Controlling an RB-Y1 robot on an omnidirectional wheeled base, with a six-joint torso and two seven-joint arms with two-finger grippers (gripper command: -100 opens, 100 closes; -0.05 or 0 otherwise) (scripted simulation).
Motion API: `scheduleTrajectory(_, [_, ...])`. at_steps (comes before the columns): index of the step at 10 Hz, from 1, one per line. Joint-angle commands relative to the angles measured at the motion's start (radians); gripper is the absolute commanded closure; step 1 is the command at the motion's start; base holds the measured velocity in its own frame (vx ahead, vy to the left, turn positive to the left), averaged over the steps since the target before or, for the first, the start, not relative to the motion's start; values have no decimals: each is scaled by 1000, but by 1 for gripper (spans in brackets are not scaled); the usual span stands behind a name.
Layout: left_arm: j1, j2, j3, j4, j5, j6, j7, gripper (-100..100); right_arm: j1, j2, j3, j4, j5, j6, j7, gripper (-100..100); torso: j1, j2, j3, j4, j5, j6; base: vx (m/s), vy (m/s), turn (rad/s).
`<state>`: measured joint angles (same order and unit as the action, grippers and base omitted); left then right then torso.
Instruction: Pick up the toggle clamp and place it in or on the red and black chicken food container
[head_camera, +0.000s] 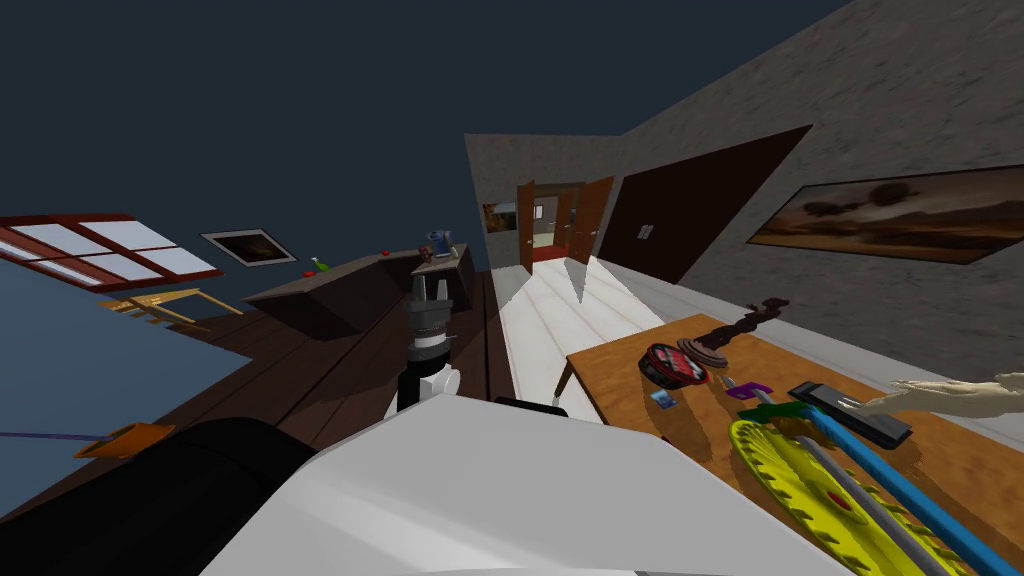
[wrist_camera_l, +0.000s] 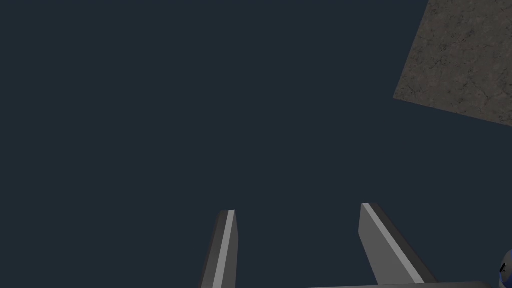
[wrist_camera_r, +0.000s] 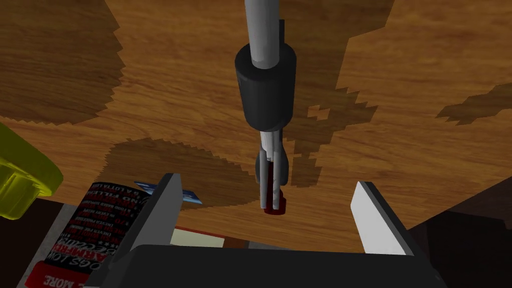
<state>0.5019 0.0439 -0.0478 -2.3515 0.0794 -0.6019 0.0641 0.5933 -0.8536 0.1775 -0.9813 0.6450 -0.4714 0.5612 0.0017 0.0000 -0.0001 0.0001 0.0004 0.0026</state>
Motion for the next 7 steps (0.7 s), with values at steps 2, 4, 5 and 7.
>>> scheduleTrajectory(2, [0, 0, 0, 0, 0, 0, 0, 0, -46, 24, 7, 20, 56, 25, -54, -100, -1, 1, 1, 0, 0, 0, -55, -23, 81])
scheduleTrajectory(4, [0, 0, 0, 0, 0, 0, 0, 0, -69, 36, 11, 29, 84, 38, -81, -100, -2, 4, 3, 1, 0, 0, -60, -26, 45])
scheduleTrajectory(5, [0, 0, 0, 0, 0, 0, 0, 0, -92, 47, 15, 39, 112, 51, -109, -100, -2, 4, 2, 1, 0, 0, -54, -24, 80])
scheduleTrajectory(7, [0, 0, 0, 0, 0, 0, 0, 0, -89, 49, 16, 29, 116, 59, -113, -100, -2, 4, 2, 1, 0, 0, -42, -19, 38])
